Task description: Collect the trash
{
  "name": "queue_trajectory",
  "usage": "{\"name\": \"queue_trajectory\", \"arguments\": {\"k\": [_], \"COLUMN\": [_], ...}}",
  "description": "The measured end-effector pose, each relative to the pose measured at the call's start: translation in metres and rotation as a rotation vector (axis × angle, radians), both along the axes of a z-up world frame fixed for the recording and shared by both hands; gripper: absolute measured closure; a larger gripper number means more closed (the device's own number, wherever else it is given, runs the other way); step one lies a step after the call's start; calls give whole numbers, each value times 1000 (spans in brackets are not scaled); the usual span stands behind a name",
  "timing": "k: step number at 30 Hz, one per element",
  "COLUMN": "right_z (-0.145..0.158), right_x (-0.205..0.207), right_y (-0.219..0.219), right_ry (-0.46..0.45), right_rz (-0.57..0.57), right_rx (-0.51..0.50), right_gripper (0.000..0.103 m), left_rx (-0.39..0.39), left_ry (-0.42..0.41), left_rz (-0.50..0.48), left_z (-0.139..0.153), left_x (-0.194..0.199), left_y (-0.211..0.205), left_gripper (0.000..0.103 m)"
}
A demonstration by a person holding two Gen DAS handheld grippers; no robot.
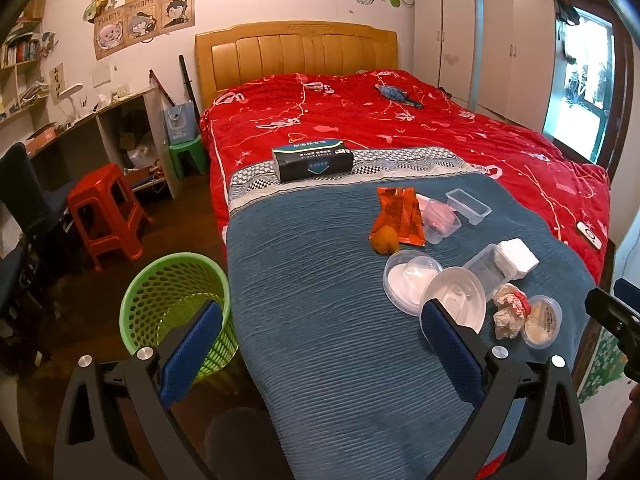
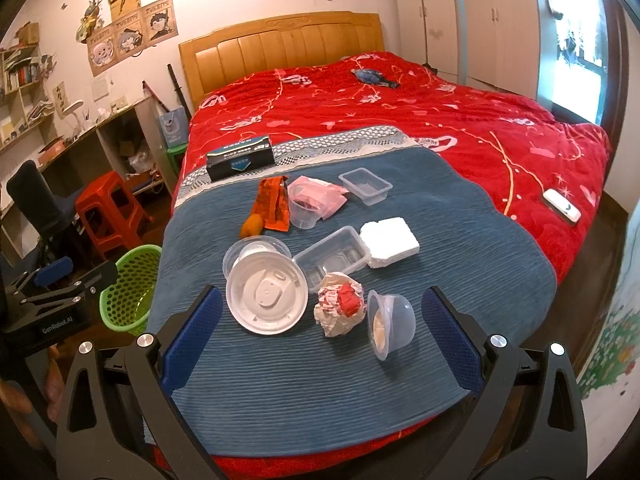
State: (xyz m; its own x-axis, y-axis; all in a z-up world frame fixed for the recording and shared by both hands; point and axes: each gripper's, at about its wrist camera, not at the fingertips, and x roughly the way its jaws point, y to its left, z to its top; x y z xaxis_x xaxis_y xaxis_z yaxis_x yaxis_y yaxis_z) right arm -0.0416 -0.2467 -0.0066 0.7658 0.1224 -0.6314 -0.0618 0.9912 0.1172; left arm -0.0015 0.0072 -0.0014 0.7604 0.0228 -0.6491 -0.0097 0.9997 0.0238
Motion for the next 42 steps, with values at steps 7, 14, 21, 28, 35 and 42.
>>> {"name": "queue_trajectory", "arguments": {"k": [7,14,21,28,35,42], "right_z": [0,0,0,0,0,-2], "right_x": [0,0,0,0,-1,-2], "right_y": [1,0,0,2,3,7], "right_ry": [0,3,5,7,6,9], "right_rz": [0,4,4,5,9,10], "right_rx": [3,3,5,6,4,4], "right_gripper": [5,5,5,5,5,5], "left_rx": [5,8,13,15,13,10], "left_ry": [-2,2,1,1,0,2], "left_rz": [0,3,4,8,8,10], "left_z": [-2,-2,-2,-2,-2,-3], "left_x": [0,1,1,1,1,0], "left_y": [-4,-6,-4,-2,-1,0], "left_gripper": [6,6,6,6,6,6]}}
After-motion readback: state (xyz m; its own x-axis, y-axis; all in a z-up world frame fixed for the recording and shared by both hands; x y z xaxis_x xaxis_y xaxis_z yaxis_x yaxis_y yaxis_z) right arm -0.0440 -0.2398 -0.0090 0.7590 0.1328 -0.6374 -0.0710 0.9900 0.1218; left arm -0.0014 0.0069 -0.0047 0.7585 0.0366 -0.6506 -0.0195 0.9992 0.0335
